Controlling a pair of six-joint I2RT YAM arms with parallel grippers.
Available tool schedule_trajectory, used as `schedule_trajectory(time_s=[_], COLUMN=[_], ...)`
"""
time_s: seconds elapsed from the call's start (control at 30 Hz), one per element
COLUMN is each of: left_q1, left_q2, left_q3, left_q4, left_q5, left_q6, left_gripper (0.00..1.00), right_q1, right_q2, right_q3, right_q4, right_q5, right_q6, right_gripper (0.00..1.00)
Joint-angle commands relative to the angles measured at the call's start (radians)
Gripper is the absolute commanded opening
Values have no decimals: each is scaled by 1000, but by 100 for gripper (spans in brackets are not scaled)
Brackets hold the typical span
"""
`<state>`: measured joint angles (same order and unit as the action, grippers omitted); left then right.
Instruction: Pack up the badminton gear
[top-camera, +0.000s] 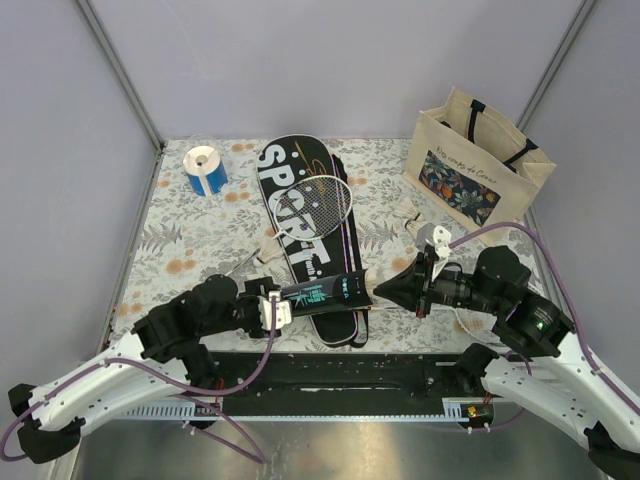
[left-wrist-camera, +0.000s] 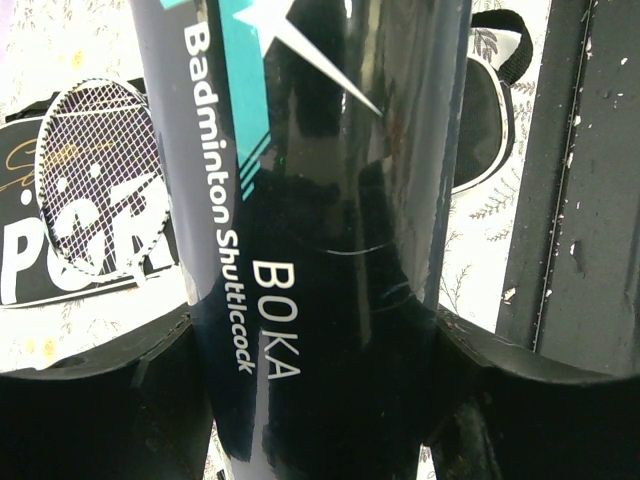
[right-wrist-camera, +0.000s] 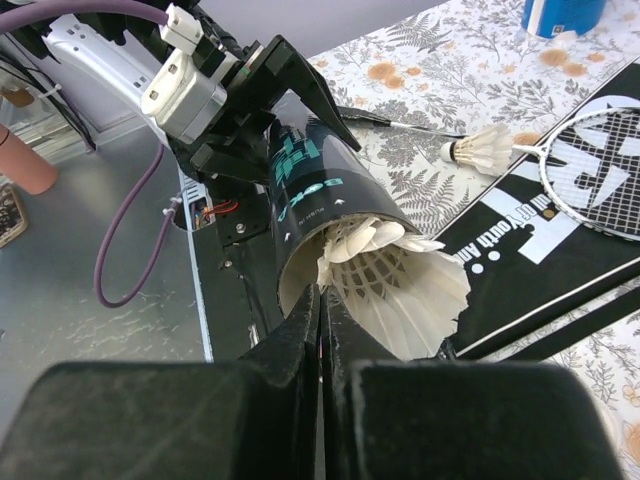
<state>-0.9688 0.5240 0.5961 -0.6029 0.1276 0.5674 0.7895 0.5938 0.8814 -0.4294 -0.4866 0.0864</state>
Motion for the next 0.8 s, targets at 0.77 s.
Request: schedule_trajectory(time_s=[0.77], left_q1=[1], left_q2=[-44], left_q3=[42], left_q4=[137], left_q5=[64], left_q6=[-26], left_gripper=[0], right_q1=[1], right_q2=[149], right_q3=[-121], right_q4=[310], right_q5=[-80], right_q6=[197], right_gripper=[10])
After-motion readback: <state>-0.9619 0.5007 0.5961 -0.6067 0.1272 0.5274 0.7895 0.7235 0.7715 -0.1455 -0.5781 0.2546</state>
